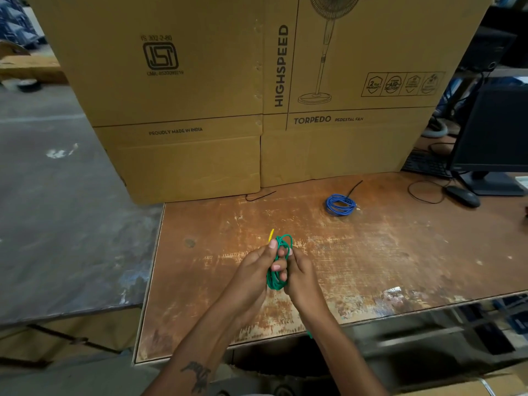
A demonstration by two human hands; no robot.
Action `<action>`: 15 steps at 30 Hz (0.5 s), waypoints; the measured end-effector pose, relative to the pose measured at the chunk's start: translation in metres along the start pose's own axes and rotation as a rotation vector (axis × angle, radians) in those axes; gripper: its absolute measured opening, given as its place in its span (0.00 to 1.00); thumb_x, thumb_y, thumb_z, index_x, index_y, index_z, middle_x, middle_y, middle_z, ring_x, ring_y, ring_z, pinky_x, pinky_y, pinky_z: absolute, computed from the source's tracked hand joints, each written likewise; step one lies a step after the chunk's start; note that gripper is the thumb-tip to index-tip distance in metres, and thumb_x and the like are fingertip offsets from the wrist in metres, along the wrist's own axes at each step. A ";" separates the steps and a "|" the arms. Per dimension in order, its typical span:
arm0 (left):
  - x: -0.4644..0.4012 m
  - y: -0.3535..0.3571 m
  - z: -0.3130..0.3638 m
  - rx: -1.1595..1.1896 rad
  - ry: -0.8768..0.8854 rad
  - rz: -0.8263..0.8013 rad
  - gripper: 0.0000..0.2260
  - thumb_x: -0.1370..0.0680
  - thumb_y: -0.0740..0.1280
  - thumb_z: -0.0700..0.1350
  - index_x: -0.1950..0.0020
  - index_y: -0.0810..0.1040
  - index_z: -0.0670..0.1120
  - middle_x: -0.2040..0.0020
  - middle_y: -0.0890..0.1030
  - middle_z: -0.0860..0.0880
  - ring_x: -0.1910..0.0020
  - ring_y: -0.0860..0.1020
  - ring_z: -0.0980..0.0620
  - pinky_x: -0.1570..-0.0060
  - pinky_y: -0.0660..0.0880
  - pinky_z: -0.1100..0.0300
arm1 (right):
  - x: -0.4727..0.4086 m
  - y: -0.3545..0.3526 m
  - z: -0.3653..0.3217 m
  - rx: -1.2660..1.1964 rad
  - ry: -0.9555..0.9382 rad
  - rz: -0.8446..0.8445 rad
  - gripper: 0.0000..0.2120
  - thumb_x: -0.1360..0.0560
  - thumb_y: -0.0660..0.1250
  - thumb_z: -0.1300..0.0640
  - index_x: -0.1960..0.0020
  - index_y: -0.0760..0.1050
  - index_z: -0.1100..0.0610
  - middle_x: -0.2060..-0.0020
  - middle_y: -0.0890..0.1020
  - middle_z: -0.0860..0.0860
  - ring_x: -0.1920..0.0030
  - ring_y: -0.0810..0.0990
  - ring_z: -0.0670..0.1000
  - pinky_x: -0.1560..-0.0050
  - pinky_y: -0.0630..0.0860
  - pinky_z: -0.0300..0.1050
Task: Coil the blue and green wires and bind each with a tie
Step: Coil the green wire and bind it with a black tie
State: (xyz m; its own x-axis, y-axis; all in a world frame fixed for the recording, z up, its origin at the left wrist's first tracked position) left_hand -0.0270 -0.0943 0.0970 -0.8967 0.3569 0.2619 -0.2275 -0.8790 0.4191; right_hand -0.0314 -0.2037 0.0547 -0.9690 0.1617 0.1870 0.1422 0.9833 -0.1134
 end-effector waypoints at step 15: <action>-0.011 -0.029 0.030 0.031 0.097 -0.020 0.14 0.15 0.58 0.53 0.57 0.70 0.47 0.67 0.62 0.52 0.69 0.62 0.53 0.67 0.64 0.64 | -0.007 -0.055 0.046 -0.285 0.459 -0.544 0.14 0.15 0.66 0.57 0.34 0.79 0.63 0.68 0.70 0.49 0.75 0.59 0.43 0.72 0.63 0.38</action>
State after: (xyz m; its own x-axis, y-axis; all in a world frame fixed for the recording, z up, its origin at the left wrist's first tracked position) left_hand 0.0007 -0.0632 0.1087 -0.9250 0.3404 0.1688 -0.2348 -0.8615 0.4502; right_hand -0.0414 -0.2628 0.0144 -0.7451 -0.3938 0.5382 -0.2233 0.9078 0.3551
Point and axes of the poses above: each hand's wrist, its own x-axis away from the middle knuckle, its own y-axis out of the palm, z = x × y, the point moved 5 cm from there along -x, towards the middle knuckle
